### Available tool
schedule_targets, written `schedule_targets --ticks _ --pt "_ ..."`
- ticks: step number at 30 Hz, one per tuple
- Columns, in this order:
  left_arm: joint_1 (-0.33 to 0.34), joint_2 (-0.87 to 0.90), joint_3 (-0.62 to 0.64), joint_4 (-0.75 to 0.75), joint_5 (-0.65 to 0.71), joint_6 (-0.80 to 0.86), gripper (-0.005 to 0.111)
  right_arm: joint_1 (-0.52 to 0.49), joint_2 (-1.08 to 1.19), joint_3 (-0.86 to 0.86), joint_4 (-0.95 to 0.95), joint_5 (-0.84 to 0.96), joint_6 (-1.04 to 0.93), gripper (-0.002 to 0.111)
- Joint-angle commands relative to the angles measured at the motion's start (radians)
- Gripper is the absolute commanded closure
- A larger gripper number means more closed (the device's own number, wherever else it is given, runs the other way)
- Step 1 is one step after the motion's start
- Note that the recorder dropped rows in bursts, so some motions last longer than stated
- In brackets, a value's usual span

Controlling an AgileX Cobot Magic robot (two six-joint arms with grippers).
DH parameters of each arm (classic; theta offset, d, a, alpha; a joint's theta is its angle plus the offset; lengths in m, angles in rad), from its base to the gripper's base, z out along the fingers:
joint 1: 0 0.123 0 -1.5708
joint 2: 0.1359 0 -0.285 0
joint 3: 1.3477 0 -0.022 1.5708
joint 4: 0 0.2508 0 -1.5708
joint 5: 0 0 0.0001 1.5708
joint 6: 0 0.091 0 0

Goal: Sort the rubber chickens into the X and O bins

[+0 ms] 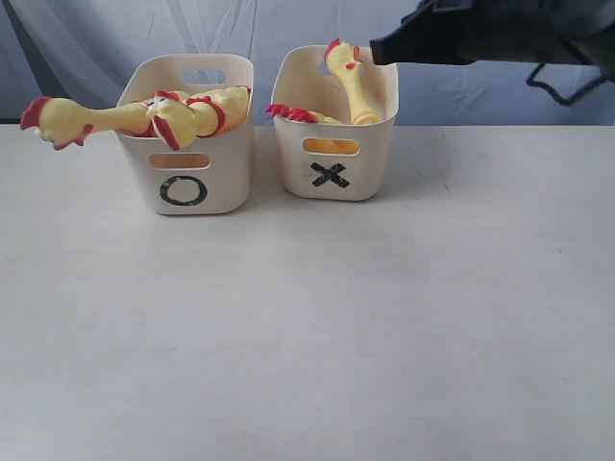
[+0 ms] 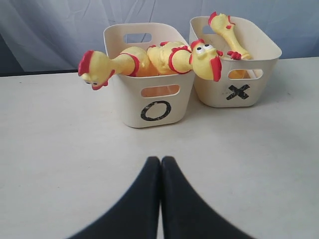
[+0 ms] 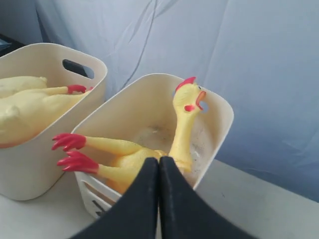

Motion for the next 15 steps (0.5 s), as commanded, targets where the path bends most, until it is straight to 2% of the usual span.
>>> schedule_targets --ticks 1,8,15 --pt "-0.001 -0.008 0.003 0.011 0.0 0.004 0.106 -0.005 -0.163 0.183 0.093 -0.108 0.01 0.108" --pt "-0.001 -0.008 0.003 0.011 0.0 0.004 0.106 -0.005 -0.379 0.407 0.161 -0.207 0.033 0.108" --pt "-0.001 -0.008 0.003 0.011 0.0 0.004 0.106 -0.005 -0.607 0.584 0.161 -0.242 0.186 0.108"
